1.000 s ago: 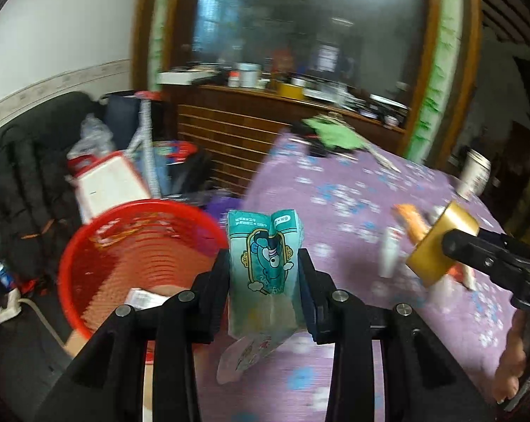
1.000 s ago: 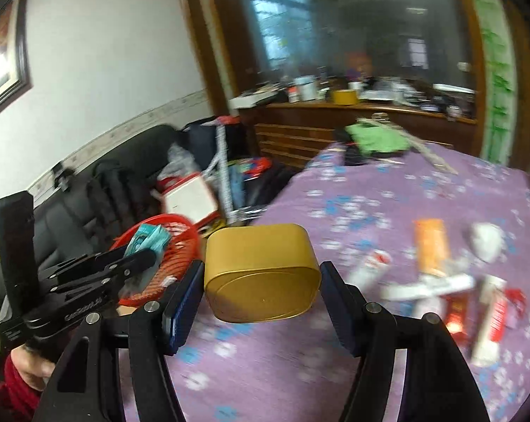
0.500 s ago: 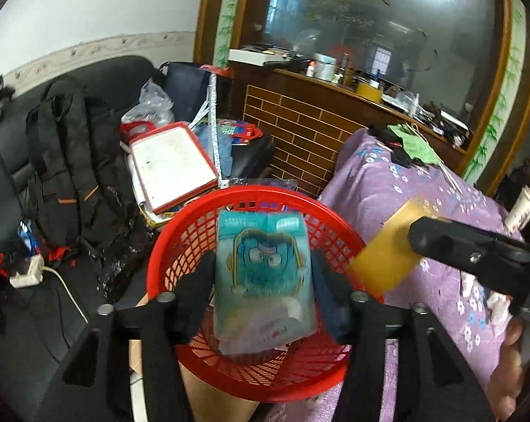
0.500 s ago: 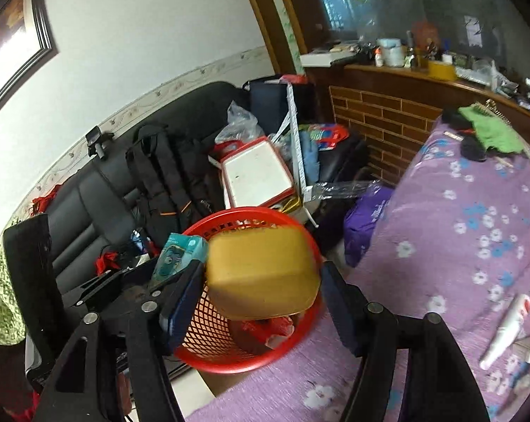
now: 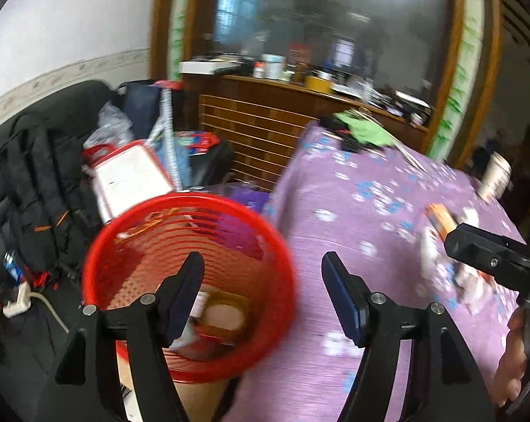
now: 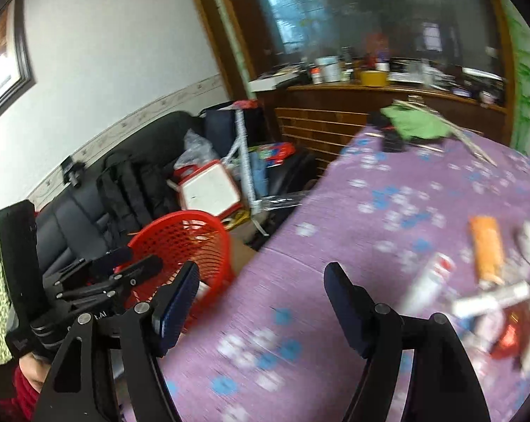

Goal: Collect trash
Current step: 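Swing both tools over the red basket and release the pack and tin, then grasp the clear plastic bag with the left tool while the right tool grasps the white paper bag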

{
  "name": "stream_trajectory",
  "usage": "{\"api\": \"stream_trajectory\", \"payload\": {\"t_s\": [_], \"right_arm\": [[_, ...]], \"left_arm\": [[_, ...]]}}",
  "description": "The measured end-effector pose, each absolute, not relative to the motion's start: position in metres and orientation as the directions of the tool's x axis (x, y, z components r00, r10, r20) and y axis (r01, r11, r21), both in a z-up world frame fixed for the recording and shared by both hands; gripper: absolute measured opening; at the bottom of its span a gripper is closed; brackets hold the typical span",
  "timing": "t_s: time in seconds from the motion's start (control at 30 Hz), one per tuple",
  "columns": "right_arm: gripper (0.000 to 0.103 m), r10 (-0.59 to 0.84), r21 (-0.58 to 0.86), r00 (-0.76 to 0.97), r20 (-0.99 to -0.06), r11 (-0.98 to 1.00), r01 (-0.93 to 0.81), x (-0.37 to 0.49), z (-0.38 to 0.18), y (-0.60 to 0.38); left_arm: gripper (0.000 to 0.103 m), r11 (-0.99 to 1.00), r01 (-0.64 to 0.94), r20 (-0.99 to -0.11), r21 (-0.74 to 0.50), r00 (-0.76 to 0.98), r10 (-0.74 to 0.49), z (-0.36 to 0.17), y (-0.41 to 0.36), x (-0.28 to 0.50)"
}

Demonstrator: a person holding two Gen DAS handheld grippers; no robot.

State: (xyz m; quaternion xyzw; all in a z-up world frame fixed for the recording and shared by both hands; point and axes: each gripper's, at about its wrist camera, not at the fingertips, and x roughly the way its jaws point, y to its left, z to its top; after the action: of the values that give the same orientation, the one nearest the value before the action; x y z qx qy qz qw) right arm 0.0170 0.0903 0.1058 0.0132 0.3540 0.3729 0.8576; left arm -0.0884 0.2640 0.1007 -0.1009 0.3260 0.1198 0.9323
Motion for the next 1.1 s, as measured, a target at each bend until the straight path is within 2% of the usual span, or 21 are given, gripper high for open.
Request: {"api": "stream_trajectory", "payload": {"t_s": [0.37, 0.57, 0.63, 0.87, 1.03, 1.1], "right_arm": [[0.078, 0.446, 0.283, 0.65, -0.616, 0.895, -0.346, 0.034, 0.101, -0.083], [0.077, 0.213, 0.206, 0.666, -0.715, 0.974, -0.091, 0.072, 0.072, -0.163], [0.077, 0.189, 0.213, 0.646, -0.739, 0.976, -0.042, 0.084, 0.058, -0.181], [0.076, 0.221, 0.249, 0.597, -0.771, 0.968, -0.036, 0.103, 0.025, -0.191], [0.075, 0.215, 0.208, 0.609, -0.764, 0.975, -0.083, 0.107, 0.018, -0.178], [0.062, 0.223, 0.203, 0.613, -0.758, 0.974, -0.104, 0.108, 0.017, -0.173]], "left_arm": [[0.069, 0.998, -0.048, -0.688, -0.048, 0.725, 0.002, 0.097, 0.129, -0.045], [0.071, 0.994, 0.086, -0.739, -0.062, 0.666, -0.104, 0.087, 0.064, -0.018], [0.071, 0.992, 0.107, -0.752, -0.064, 0.648, -0.119, 0.081, 0.047, -0.008], [0.071, 0.986, 0.138, -0.797, -0.097, 0.582, -0.16, 0.065, 0.015, 0.027], [0.071, 0.986, 0.151, -0.822, -0.067, 0.552, -0.14, 0.047, -0.002, 0.049], [0.071, 0.986, 0.157, -0.826, -0.062, 0.546, -0.139, 0.041, -0.008, 0.055]]}}
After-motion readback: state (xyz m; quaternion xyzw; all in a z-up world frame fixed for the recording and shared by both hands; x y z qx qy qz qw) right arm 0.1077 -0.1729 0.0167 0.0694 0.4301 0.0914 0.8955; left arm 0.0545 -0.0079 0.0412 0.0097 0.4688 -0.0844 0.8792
